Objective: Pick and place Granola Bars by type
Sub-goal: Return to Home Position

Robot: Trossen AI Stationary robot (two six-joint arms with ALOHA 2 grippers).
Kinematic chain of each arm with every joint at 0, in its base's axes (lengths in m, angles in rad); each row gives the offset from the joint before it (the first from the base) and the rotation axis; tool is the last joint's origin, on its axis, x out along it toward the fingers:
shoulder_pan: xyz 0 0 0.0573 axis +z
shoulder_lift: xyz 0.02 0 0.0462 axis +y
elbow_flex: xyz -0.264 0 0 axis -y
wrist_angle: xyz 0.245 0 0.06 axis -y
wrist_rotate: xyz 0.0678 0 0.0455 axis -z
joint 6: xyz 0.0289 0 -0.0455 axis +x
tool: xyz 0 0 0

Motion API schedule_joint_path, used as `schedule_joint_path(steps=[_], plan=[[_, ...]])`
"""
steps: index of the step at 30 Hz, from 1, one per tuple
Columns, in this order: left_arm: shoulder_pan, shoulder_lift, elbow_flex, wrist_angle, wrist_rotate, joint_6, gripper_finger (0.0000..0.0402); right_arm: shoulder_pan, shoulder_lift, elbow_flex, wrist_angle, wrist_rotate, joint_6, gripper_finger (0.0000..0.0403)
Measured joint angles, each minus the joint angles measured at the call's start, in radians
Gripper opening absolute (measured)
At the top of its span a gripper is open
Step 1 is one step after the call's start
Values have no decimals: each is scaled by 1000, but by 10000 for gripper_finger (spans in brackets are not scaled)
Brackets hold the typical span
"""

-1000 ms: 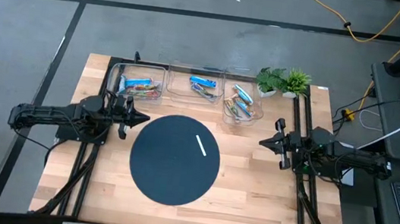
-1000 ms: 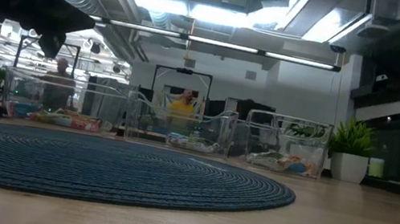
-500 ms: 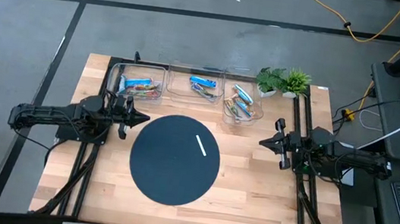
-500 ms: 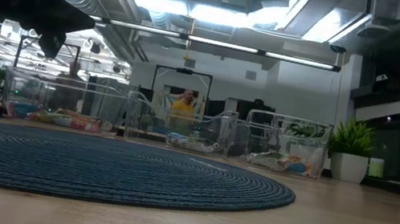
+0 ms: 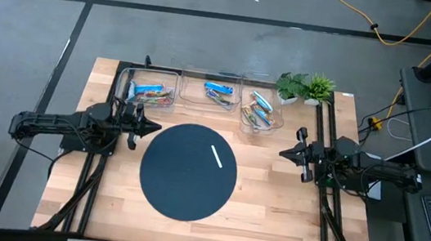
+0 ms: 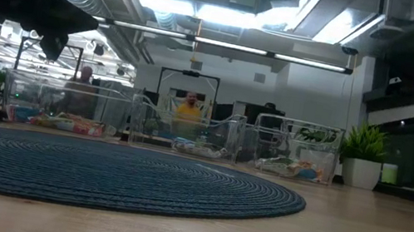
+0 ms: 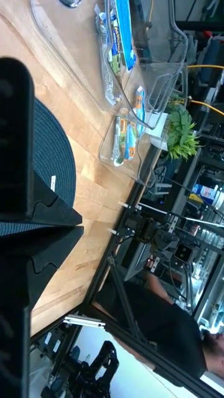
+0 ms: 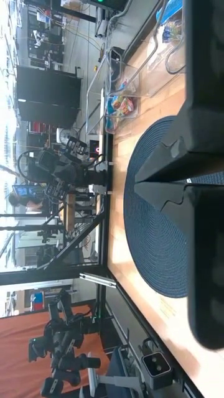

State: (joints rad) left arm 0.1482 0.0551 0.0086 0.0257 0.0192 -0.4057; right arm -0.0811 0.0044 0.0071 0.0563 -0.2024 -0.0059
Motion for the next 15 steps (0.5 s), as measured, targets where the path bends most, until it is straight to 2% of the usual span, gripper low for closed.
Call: schedule_joint_path(steps=[15], plan=[[0,0,0,0,0,0,7,0,0,0,0,0,0,14]])
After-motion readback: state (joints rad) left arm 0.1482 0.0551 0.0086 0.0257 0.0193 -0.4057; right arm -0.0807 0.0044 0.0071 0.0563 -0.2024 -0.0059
